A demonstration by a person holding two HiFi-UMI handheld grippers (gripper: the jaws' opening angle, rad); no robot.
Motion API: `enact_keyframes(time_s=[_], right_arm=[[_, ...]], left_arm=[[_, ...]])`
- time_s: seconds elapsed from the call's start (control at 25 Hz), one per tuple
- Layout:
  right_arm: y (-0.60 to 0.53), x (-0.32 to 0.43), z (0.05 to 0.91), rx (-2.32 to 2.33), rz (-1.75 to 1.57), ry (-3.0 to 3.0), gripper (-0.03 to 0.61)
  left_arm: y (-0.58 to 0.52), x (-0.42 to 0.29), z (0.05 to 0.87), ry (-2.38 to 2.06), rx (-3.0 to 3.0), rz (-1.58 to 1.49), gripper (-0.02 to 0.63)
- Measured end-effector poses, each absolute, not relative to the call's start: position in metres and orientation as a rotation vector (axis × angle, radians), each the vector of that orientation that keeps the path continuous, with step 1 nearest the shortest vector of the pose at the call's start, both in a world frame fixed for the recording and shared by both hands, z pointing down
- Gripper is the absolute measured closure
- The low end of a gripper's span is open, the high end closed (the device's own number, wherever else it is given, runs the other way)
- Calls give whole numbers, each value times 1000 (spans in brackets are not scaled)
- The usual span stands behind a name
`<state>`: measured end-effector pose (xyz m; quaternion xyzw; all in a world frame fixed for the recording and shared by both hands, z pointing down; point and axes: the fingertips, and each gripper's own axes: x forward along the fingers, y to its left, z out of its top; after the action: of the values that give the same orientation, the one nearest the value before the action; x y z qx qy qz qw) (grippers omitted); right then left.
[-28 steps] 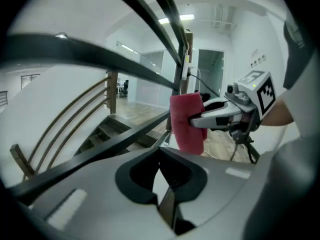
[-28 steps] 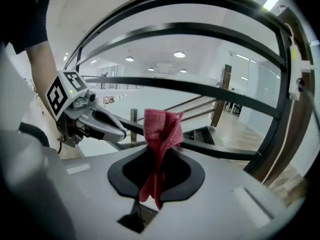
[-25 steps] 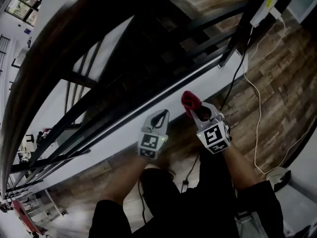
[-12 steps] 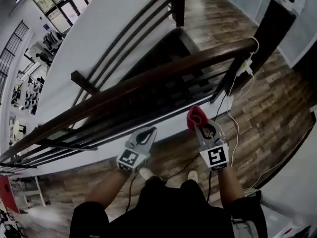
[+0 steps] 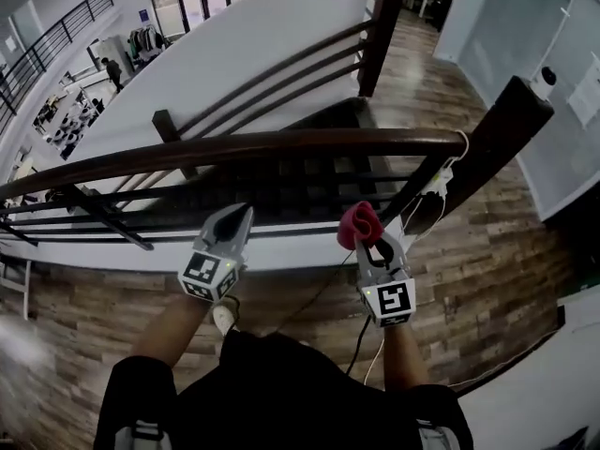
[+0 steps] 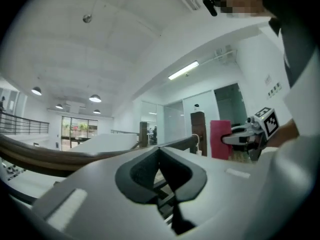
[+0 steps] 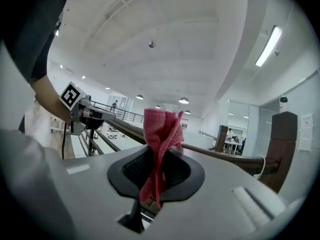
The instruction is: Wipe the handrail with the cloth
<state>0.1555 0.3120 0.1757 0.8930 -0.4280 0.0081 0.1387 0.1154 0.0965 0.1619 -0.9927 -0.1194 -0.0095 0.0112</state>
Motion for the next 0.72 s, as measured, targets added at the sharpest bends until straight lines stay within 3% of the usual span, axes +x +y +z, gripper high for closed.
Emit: enact_keyframes(time_s=[0.48,0.72], right_arm=[[343,155,138,2848,-14,-1286,538],[310,149,127,2870,-66,-1291,538]], left_arm=[[71,77,86,-227,-3025,278,614],[23,64,90,-213,-3077,248,614]])
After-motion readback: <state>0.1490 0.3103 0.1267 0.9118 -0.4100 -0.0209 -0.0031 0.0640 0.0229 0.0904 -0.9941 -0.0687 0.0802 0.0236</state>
